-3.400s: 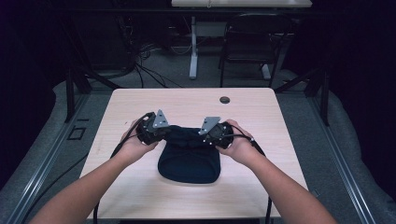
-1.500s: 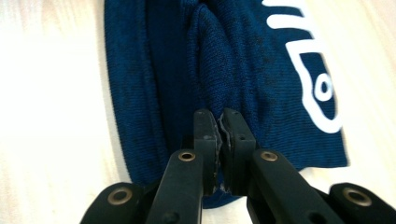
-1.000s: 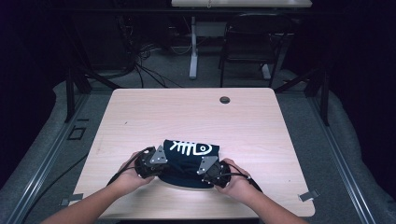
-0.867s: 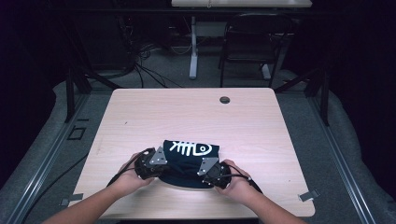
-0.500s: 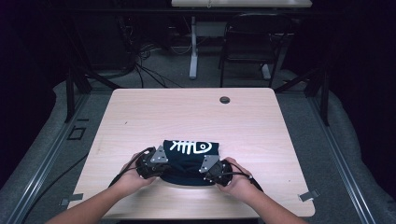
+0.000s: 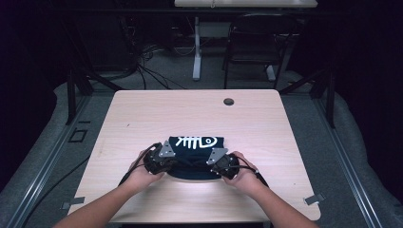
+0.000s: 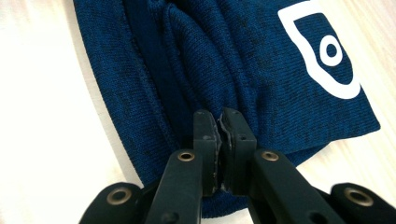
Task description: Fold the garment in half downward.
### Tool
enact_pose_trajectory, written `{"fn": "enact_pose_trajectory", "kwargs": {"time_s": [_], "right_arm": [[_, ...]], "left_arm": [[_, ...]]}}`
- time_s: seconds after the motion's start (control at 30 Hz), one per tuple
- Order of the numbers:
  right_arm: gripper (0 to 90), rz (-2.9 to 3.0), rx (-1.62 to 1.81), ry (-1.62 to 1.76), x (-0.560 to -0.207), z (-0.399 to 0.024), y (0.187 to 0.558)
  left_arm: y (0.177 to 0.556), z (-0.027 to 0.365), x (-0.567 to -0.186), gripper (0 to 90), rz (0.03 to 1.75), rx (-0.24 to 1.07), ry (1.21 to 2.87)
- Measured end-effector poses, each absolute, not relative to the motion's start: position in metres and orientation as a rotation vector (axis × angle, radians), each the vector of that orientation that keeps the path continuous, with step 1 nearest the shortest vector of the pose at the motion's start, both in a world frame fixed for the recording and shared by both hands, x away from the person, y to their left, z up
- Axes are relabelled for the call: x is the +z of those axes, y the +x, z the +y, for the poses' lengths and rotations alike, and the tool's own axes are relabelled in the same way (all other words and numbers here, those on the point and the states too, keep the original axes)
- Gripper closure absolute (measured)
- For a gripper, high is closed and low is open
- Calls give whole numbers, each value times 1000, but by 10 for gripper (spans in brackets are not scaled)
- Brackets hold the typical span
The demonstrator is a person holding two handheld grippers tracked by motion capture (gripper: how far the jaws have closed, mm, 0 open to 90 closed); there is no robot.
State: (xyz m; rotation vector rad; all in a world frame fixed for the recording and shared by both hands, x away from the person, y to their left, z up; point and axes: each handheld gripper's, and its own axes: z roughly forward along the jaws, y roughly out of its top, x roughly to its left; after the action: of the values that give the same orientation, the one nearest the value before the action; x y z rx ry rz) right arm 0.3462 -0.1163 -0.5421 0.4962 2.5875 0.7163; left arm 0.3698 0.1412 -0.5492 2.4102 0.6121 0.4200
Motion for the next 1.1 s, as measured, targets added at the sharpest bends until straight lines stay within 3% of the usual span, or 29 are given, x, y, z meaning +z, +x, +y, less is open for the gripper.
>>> {"fn": "enact_pose_trajectory", "kwargs": {"time_s": [0.3, 0.4, 1.1], "right_arm": [[835, 2572, 706, 526, -542, -116, 363], [776, 2578, 713, 534, -541, -115, 363], [604, 2583, 817, 585, -522, -119, 340]], "left_arm": [[381, 140, -549, 800, 663, 436, 2389], [379, 142, -548, 761, 663, 432, 2380], [359, 156, -528, 524, 690, 376, 2279]]}}
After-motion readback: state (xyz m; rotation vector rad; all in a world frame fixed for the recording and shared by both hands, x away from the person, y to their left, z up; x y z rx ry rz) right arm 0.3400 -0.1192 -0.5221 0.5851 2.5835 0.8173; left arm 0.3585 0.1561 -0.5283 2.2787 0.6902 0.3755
